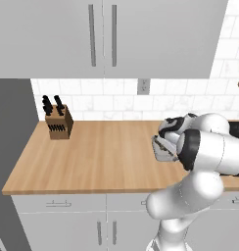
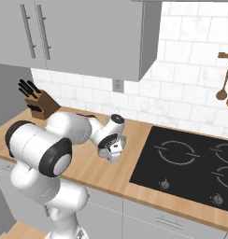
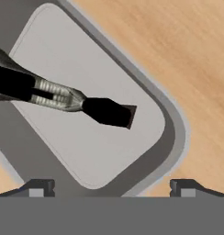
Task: Take the meat container that has the fish and place it on the second highest rack of the freezer. Then take the vegetable container that has the bell pepper and cucumber and place it on the highest rack of the freezer.
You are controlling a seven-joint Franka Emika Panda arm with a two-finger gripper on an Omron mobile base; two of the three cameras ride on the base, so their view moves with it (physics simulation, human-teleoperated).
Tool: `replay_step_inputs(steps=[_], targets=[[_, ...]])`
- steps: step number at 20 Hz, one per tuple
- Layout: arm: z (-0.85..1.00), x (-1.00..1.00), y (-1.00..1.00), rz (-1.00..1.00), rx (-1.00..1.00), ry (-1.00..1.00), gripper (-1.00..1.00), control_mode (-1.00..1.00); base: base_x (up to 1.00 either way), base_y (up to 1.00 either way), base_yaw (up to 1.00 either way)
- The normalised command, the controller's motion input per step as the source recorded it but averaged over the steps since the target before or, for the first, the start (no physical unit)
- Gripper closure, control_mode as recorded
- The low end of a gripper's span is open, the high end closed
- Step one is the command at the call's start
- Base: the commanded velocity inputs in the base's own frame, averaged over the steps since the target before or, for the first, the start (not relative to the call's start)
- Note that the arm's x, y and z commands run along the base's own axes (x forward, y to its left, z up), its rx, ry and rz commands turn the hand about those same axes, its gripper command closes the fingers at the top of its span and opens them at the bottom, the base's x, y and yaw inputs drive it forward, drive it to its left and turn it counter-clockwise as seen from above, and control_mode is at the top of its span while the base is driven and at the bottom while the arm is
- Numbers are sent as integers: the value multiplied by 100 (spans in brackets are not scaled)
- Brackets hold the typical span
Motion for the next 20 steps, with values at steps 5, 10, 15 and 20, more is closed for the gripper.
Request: replay_step_inputs(steps=[5, 10, 15, 20], targets=[[-29, 8, 0, 5, 0, 1, -100, -100, 0, 0, 0], [-33, 24, 0, 0, 0, 9, -100, -100, 0, 0, 0], [-43, 3, 0, 0, 0, 10, -100, -100, 0, 0, 0], [-38, 0, 0, 0, 0, 0, 100, -100, 0, 0, 0]])
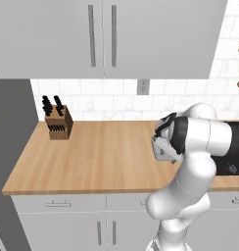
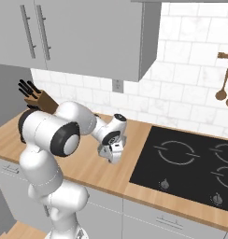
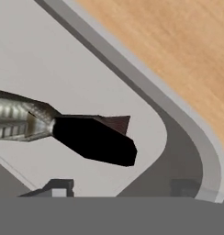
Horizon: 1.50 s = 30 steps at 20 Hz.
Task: Take the meat container that has the fish and place it on the second highest rack of the freezer. Then take the vegetable container that has the bell pepper and cucumber and place it on the highest rack of the freezer.
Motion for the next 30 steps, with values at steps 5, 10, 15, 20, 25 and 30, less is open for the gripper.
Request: replay_step_inputs(steps=[5, 10, 15, 20, 25, 30], targets=[[-26, 0, 0, 0, 0, 0, 100, -100, 0, 0, 0], [-9, 0, 0, 0, 0, 0, 100, -100, 0, 0, 0], [0, 0, 0, -2, 0, 0, 100, -100, 0, 0, 0], [2, -12, -1, -6, 0, -6, 100, -100, 0, 0, 0], [24, -27, 1, -8, 0, -16, 100, -100, 0, 0, 0], [45, -22, 0, -12, 0, -11, 100, -100, 0, 0, 0]])
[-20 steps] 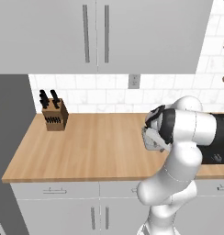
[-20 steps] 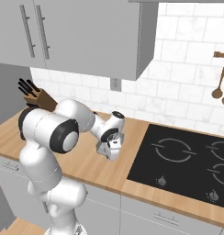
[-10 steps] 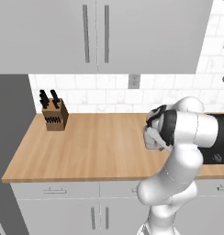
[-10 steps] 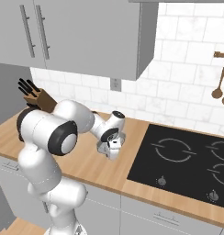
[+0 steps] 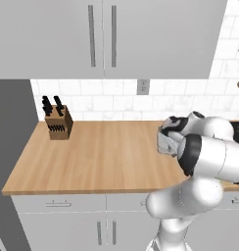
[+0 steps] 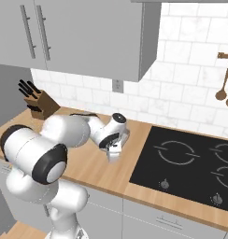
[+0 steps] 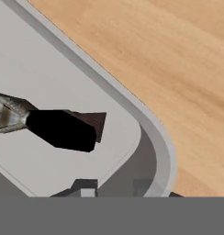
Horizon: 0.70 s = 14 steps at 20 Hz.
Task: Take the meat container that has the fish and place it on the second highest rack of the freezer. Then take the vegetable container that has the bell pepper and cucumber and place it on the highest rack of the freezer.
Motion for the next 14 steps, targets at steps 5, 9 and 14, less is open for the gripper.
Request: replay_step_inputs(steps=[5, 9, 14], targets=[[75, -46, 0, -16, 0, -4, 100, -100, 0, 0, 0], [89, -54, 0, -2, 1, -5, 100, -100, 0, 0, 0], [82, -59, 0, 0, 0, 3, 100, -100, 0, 0, 0]])
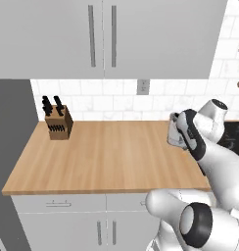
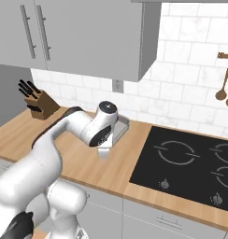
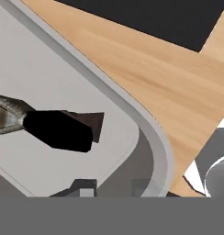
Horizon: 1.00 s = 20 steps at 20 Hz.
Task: Take the meat container that has the fish and place it on the second highest rack of the freezer. Then take the vegetable container that has the bell pepper and cucumber and place it on the highest rack of the freezer.
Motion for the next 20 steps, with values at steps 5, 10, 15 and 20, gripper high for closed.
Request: replay_step_inputs(steps=[5, 10, 15, 20], targets=[[84, -70, 0, 0, 0, 16, 100, -100, 0, 0, 0], [76, -83, 0, 0, 0, 11, 100, -100, 0, 0, 0], [60, -96, 0, 0, 0, -1, 100, -100, 0, 0, 0], [51, -90, 22, 2, 0, -7, 100, -100, 0, 0, 0]])
